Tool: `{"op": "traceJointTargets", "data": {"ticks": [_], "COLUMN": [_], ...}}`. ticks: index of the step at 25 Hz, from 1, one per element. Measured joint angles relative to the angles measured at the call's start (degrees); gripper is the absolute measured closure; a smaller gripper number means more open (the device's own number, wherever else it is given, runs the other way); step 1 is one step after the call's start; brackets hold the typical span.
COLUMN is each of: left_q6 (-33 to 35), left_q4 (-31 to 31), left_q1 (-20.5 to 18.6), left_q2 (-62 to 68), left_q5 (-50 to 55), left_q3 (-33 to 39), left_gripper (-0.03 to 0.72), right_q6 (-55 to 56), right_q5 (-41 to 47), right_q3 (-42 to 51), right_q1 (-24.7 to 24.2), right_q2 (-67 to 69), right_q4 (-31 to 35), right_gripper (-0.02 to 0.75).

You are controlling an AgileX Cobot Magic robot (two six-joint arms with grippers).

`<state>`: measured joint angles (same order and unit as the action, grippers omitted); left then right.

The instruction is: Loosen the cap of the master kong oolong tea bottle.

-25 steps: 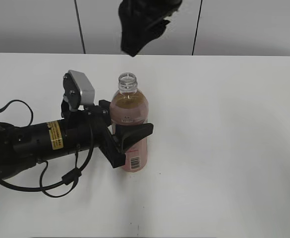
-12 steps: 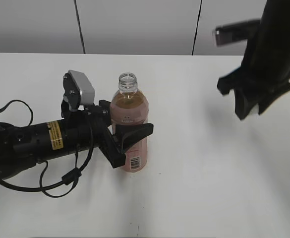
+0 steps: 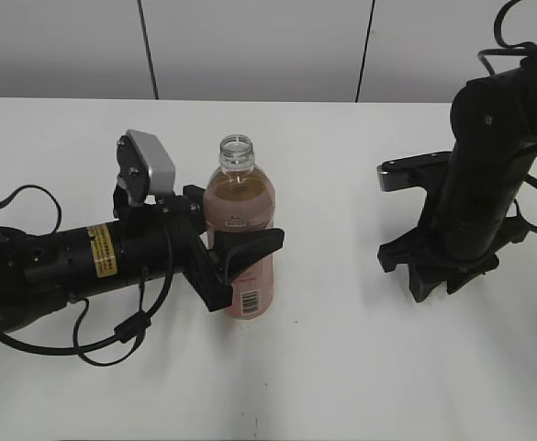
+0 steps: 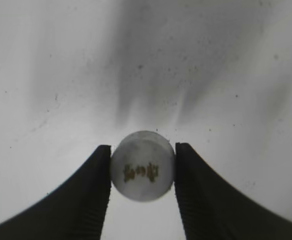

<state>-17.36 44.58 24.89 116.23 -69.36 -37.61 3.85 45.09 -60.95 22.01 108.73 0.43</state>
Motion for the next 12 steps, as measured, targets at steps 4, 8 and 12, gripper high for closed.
{"op": "traceJointTargets", "data": {"ticks": [4,8,12], "left_q6": [0.0,0.0,0.0], "left_q4": [0.0,0.0,0.05], "left_q1": [0.0,0.0,0.0], "left_q2": [0.0,0.0,0.0], "left_q5": [0.0,0.0,0.05], "left_q3": [0.0,0.0,0.0], "left_gripper": [0.288,0.288,0.274], "right_q6": [0.0,0.0,-0.61], "right_q5": [-1.95,-2.08,-2.0], "right_q3": [0.0,0.0,0.01], "right_q1": [0.0,0.0,0.0], "right_q2": [0.38,0.38,0.38], "right_q4": [0.0,0.28,1.29], "right_gripper": [0.324,0.284,0.254]}}
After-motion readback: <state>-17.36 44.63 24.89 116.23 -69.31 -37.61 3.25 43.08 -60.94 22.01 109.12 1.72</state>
